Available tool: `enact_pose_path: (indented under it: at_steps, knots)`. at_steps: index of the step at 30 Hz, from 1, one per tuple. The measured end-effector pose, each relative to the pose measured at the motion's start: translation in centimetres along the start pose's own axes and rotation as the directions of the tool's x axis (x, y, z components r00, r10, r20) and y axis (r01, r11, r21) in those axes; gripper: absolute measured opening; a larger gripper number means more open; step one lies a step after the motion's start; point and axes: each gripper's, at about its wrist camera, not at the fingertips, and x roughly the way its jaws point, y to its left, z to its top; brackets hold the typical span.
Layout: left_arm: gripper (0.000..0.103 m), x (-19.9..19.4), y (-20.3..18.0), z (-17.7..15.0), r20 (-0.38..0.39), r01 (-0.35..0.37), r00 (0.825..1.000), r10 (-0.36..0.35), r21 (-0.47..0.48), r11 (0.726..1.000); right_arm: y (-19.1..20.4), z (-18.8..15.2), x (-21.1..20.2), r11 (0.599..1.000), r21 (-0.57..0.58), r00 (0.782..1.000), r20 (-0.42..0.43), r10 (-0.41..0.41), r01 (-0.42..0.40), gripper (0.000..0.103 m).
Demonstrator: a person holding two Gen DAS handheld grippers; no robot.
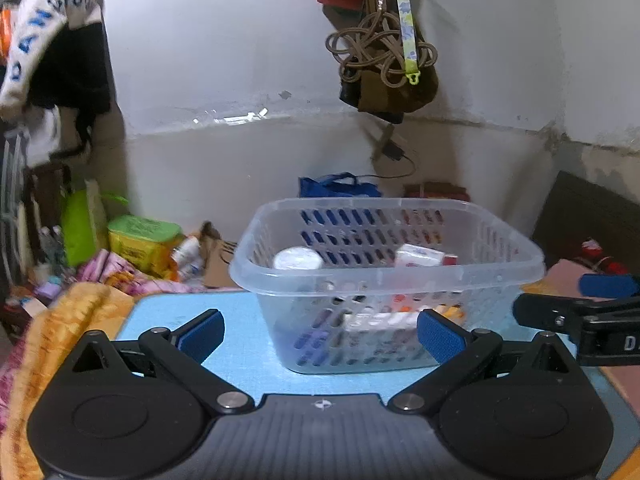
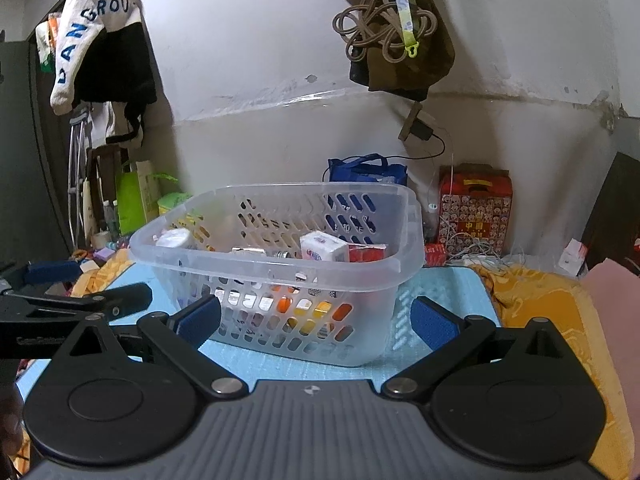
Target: Organize objects
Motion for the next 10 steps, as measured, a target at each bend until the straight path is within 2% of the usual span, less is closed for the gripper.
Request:
enact_pose_path:
  at_steps: [8, 10]
  knots:
    - [0.103, -0.6, -2.0, -0.4, 0.049, -0.135, 0.99, 0.129, 0.146, 0.98, 0.3, -0.1, 0.1, 1.0, -0.02, 1.0, 0.001, -0.007, 0.007, 0.103]
    - [0.103, -0.8, -2.3, -0.5, 0.061, -0.149, 0.988, 0.141, 0.167, 0.975, 0.2, -0.2, 0.1, 1.0, -0.02, 1.0, 0.001, -0.008, 0.008, 0.103]
